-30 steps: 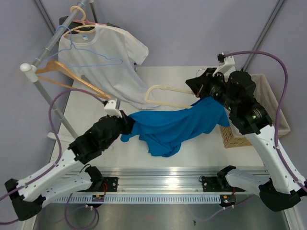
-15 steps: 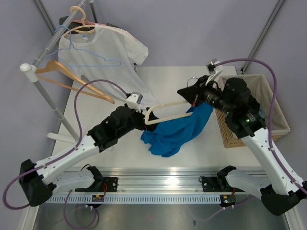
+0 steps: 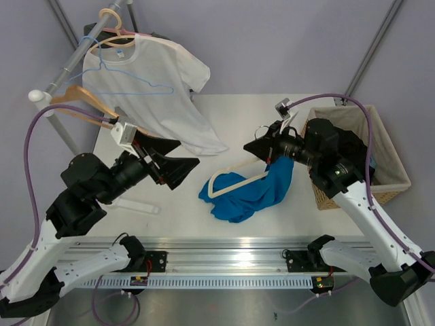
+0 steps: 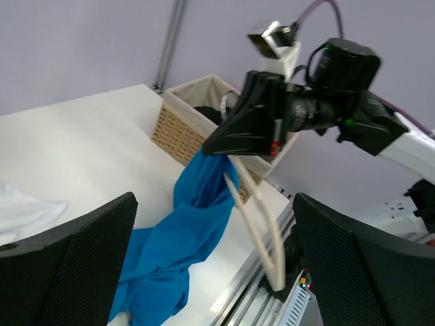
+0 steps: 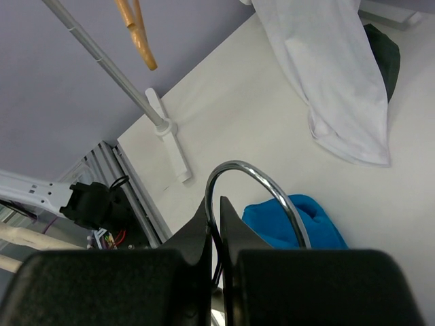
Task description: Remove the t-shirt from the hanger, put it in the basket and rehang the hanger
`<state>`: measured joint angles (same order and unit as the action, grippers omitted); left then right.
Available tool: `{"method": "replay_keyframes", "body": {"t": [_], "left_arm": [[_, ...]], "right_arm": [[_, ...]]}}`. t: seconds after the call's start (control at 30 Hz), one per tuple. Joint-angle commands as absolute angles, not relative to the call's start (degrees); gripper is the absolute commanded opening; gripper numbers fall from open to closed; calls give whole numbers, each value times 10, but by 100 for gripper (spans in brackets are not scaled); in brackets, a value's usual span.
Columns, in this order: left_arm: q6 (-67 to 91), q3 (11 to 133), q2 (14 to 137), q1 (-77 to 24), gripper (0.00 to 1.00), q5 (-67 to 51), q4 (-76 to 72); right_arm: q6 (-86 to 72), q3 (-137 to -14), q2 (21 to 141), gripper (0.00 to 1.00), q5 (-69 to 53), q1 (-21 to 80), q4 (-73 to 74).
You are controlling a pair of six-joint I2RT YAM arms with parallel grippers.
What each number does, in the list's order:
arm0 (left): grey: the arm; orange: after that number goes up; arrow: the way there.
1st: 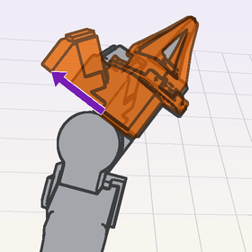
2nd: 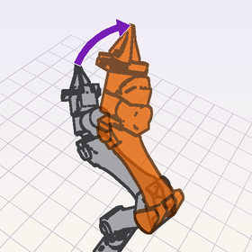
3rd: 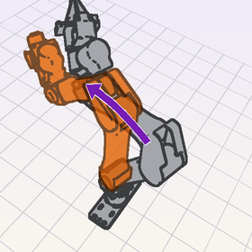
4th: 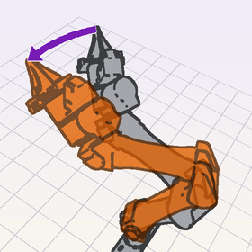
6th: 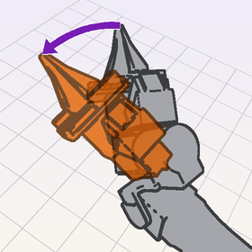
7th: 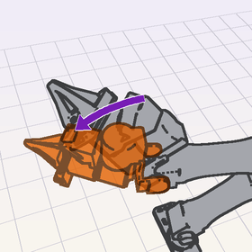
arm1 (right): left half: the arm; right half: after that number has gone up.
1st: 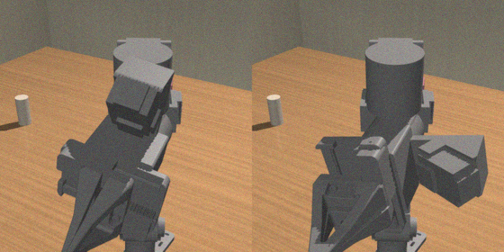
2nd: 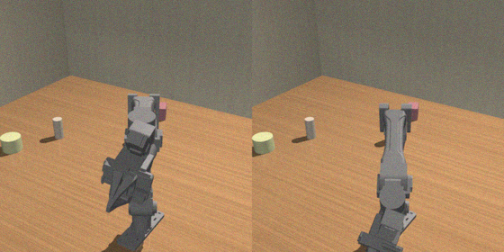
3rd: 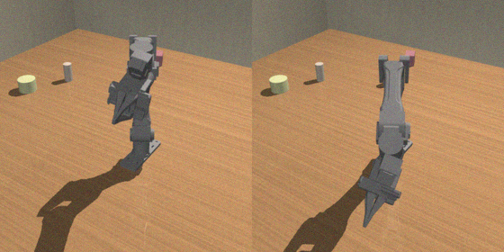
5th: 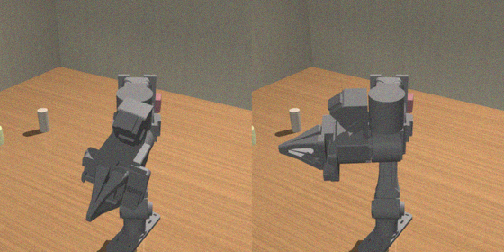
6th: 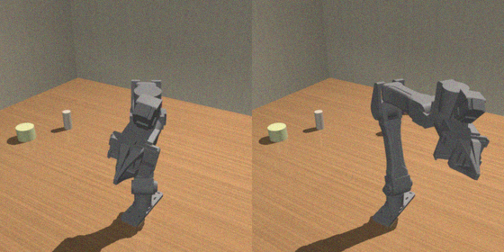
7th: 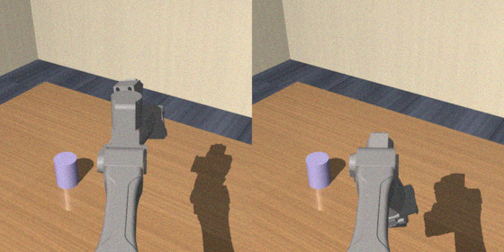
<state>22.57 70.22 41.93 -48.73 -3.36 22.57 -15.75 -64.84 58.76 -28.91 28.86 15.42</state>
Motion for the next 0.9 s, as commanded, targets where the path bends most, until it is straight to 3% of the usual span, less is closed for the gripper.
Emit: {"method": "replay_keyframes", "body": {"t": [0.0, 0.33, 0.6, 0.73, 0.83, 0.87], "left_arm": [[200, 764, 507, -487, 99, -124, 269], [157, 811, 641, -488, 98, -126, 330], [137, 823, 683, -487, 82, -123, 347], [137, 832, 698, -487, 70, -160, 346], [141, 831, 708, -488, 38, -165, 348], [142, 830, 708, -487, 34, -163, 347]], "right_arm": [[-160, -638, 617, 0, -265, 286, 97], [-171, -635, 632, 0, -187, 287, 94], [-172, -637, 625, 0, -207, 287, 97], [-178, -642, 626, 0, -223, 287, 97], [-179, -646, 625, 0, -222, 287, 103], [-178, -648, 625, 0, -223, 287, 105]]}}
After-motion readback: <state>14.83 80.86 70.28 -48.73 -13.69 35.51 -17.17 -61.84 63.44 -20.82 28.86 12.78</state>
